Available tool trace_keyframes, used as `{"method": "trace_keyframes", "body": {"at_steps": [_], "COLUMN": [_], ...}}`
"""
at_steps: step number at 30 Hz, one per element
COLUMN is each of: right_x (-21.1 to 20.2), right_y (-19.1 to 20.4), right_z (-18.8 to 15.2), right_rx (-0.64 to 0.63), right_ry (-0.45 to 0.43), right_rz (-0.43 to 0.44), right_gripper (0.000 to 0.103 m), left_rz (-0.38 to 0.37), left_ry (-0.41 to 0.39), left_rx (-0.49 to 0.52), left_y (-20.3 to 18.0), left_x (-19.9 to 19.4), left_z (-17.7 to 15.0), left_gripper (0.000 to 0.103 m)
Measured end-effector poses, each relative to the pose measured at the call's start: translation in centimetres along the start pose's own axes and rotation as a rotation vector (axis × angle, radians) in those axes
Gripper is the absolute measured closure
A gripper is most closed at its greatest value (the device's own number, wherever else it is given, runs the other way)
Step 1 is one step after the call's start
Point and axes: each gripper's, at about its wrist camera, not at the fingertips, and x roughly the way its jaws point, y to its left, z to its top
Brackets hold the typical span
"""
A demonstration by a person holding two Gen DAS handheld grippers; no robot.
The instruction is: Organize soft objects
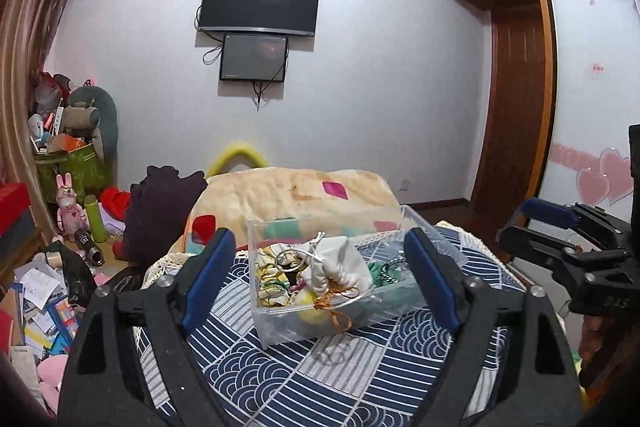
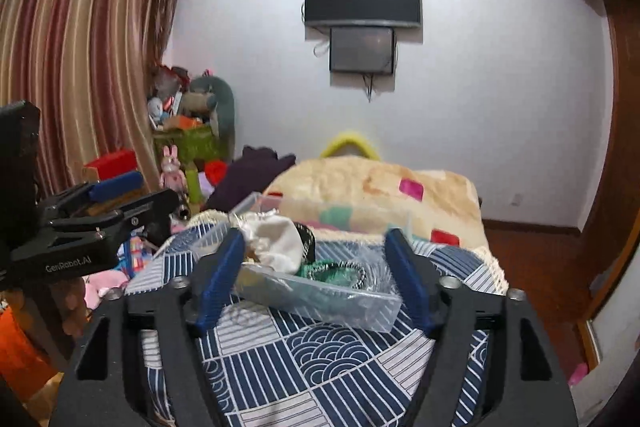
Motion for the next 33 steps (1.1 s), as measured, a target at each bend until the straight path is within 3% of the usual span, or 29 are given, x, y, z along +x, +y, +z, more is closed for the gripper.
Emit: {"method": "trace_keyframes", "body": {"at_steps": [2,8,33], "right_x": [-0.6,-0.1,-1.0], "right_y": [0.3,-0.3,-0.2], "right_z": [-0.1,-0.4,-1.6], "right_rx": [-0.001,0.056,0.055], "right_ry": [-0.029,-0.025,-0.024], "right_rz": [-0.014,-0.017,-0.017], "right_gripper": [0.015,0.015,0.015], "left_rz": [-0.008,-0.017,-0.007], "left_ry": [-0.014,-0.036,-0.028], "left_rx": [-0.001,0.031,0.022], "left_y": [-0.1,-1.0,-0.9], "left_x": [-0.7,-2.1,-2.4], "left_z": [-0.2,-1.0,-1.8], "left_gripper": [0.009,0.001,0.001]}}
